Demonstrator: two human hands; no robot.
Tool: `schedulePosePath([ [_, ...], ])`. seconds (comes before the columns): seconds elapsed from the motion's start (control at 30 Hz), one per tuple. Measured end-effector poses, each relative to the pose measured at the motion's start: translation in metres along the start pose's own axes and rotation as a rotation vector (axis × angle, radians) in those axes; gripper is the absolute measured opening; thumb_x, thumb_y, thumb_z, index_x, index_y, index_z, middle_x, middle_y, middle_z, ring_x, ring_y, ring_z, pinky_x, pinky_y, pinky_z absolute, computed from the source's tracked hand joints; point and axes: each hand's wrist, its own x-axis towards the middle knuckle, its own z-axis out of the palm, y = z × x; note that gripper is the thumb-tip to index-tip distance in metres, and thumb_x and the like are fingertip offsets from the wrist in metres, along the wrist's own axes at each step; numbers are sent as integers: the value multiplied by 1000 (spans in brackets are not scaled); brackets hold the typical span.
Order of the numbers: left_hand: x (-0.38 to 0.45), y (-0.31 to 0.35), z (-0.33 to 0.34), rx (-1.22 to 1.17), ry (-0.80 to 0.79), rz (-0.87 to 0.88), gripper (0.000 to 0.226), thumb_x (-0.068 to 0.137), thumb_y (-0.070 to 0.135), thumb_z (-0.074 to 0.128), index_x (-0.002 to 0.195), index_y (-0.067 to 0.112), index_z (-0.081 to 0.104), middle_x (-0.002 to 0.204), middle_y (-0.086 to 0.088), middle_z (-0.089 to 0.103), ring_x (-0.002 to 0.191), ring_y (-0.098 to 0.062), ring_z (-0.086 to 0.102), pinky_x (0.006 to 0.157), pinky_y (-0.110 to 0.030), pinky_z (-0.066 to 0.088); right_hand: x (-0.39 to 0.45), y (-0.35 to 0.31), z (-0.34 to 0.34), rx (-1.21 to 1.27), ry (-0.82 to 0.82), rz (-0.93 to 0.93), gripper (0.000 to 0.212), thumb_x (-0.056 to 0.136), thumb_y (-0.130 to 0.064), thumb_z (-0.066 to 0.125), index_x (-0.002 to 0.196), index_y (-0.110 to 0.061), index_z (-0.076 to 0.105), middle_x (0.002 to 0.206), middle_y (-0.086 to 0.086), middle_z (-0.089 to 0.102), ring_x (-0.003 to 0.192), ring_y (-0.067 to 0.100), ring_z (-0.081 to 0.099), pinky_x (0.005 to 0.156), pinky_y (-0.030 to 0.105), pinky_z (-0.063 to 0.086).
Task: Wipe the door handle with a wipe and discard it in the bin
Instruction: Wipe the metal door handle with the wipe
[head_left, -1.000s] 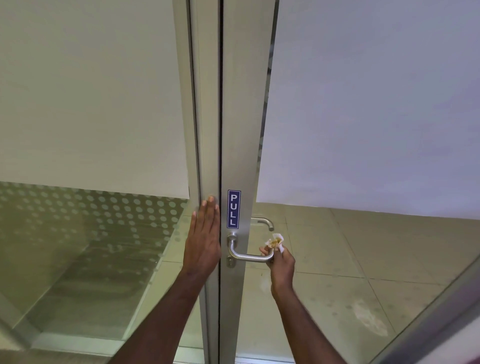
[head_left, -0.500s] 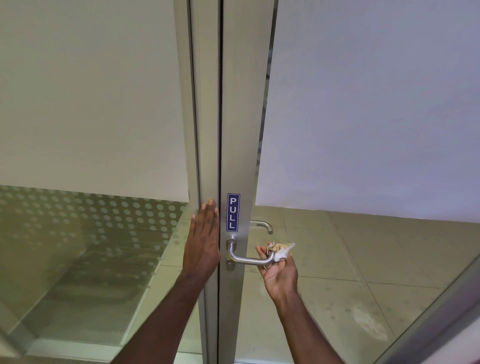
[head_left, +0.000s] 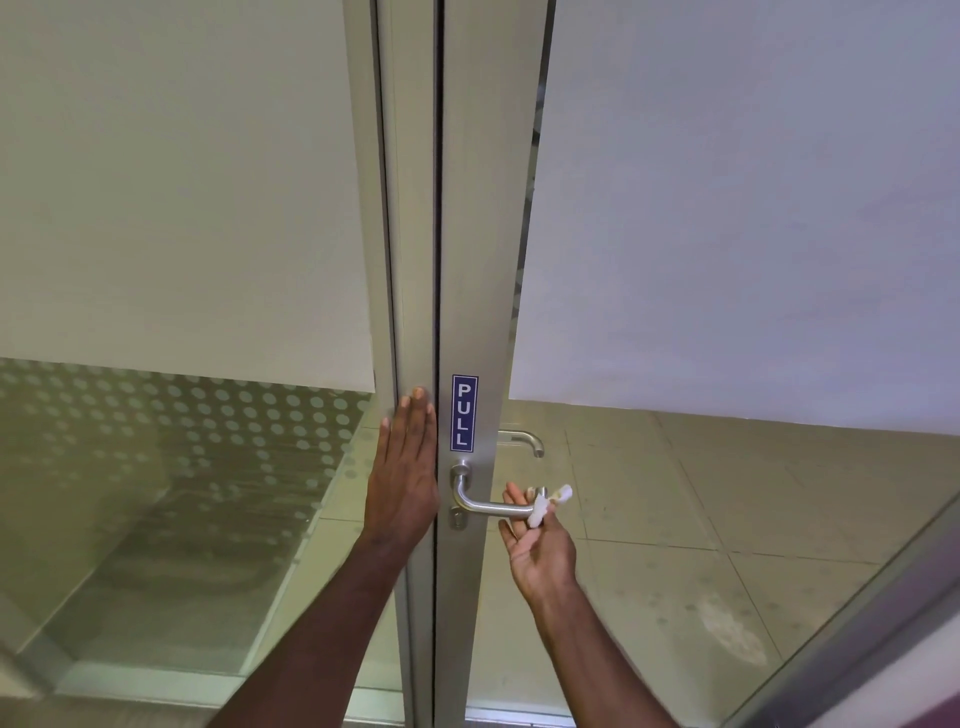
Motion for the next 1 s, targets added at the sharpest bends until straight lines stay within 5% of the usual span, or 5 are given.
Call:
schedulePosePath([
  [0.23, -2, 1, -3, 2, 6, -4, 83, 85, 2, 43, 161, 3, 9, 172, -16, 0, 159, -32, 0, 127, -55, 19, -6, 23, -4, -35, 22, 27, 32, 107, -30, 37, 118, -20, 66, 126, 5, 66, 120, 25, 57, 109, 42, 37],
  [0.37, -3, 3, -6, -2, -13, -9, 80, 86, 7, 38, 161, 3, 9, 171, -17, 2, 159, -33, 2, 126, -55, 20, 2, 10, -13, -155, 171, -33, 33, 104, -20, 45, 125, -8, 67, 84, 0, 58, 64, 11, 42, 68, 23, 40],
  [0.6, -2, 4, -9, -7, -29, -9, 81, 86, 3, 45, 160, 2, 12, 171, -17, 4, 158, -33, 3, 126, -55, 20, 4, -11, -12, -152, 296, -43, 35, 90, 15, 51, 121, 4, 63, 78, 7, 59, 52, 13, 47, 40, 17, 38],
  [0.83, -1, 5, -9, 6, -15, -2, 89, 82, -4, 52, 161, 2, 9, 171, -16, 1, 159, -33, 2, 126, -54, 20, -19, 43, 17, -205, 164, 132, 21, 86, 14, 59, 86, -4, 70, 64, 6, 72, 68, 18, 64, 56, 21, 50],
  [1.0, -2, 2, -10, -3, -16, 13, 89, 78, -9, 43, 160, 2, 11, 171, -16, 5, 158, -33, 5, 126, -54, 22, -18, 64, 45, -73, 146, 167, 22, 89, 15, 57, 106, 5, 67, 86, 13, 70, 77, 20, 65, 55, 19, 56],
])
